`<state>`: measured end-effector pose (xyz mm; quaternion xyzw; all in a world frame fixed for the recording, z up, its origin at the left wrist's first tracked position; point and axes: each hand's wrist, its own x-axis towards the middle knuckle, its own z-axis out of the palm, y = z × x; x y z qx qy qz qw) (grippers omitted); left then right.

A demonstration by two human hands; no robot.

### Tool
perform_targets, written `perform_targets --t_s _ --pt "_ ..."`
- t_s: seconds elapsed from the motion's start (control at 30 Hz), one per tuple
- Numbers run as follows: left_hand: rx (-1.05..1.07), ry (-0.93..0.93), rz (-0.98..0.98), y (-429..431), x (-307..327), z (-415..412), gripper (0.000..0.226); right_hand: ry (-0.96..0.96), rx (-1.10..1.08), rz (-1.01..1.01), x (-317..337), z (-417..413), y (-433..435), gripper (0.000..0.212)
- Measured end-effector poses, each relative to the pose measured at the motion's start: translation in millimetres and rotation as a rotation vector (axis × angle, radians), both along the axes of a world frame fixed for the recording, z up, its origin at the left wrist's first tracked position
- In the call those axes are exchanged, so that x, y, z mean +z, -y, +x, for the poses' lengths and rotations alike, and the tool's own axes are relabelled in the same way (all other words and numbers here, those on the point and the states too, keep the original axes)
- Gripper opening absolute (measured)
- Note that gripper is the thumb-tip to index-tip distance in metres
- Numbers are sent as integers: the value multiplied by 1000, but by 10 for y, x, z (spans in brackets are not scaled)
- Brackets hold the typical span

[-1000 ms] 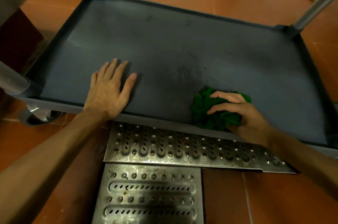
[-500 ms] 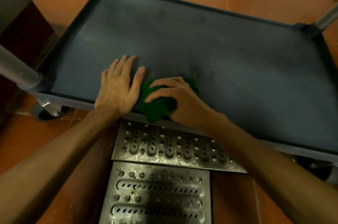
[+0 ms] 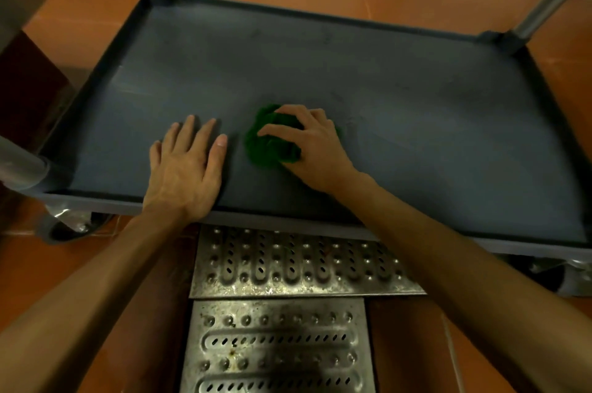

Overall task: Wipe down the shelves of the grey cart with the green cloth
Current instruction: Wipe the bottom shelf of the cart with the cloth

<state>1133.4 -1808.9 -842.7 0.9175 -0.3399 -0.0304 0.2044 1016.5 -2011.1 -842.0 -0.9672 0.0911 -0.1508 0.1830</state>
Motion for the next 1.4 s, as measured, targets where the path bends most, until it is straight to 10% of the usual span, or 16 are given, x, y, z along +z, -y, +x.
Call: perform_targets --t_s 0.4,0.77,1.4 --pt "-83 78 49 -10 43 -58 77 -56 -816 -70 66 -1501 1359 58" --pt "-140 92 -104 70 62 -93 68 83 -1015 64 -51 -1046 1199 54" --pt "-117 27 -35 58 47 -35 68 28 77 135 22 -88 -545 50"
